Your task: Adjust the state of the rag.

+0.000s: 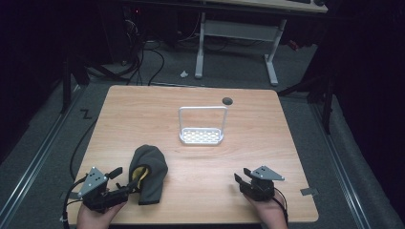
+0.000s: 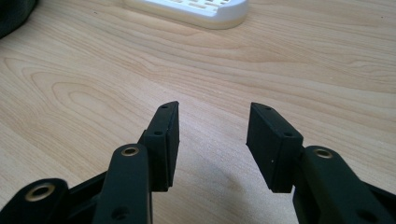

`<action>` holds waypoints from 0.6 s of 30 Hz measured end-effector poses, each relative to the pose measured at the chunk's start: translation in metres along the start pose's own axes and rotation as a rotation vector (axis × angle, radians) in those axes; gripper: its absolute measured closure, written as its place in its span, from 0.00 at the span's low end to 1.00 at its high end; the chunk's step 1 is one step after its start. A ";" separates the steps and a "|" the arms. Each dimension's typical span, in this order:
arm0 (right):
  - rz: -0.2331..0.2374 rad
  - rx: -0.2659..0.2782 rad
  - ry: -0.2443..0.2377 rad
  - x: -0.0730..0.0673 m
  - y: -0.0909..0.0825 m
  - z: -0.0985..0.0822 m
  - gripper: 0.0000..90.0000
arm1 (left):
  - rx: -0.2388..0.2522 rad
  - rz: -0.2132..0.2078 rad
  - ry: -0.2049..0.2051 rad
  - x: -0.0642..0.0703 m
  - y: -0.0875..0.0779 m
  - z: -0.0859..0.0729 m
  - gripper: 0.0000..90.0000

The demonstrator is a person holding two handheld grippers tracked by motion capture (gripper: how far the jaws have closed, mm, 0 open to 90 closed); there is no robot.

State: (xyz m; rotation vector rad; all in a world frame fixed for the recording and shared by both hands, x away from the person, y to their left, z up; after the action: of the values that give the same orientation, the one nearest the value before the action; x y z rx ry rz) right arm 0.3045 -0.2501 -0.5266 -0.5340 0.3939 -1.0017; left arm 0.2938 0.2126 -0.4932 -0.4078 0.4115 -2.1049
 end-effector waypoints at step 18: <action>0.007 -0.019 0.010 0.003 0.003 -0.003 0.61 | -0.042 0.010 -0.055 -0.008 0.005 -0.009 0.33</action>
State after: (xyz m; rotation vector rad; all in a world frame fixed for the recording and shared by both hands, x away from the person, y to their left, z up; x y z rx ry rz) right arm 0.3065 -0.2522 -0.5309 -0.5442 0.4143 -0.9956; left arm 0.2976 0.2182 -0.5042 -0.4862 0.4255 -2.0736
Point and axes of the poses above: each handheld gripper's, and its own axes: y roughly forward along the jaws, z roughly out of its top, x roughly to its right, the point moved 2 cm from there along y, roughly forward along the jaws, and after that the axes turned 5 degrees about z, right-handed, at the moved point
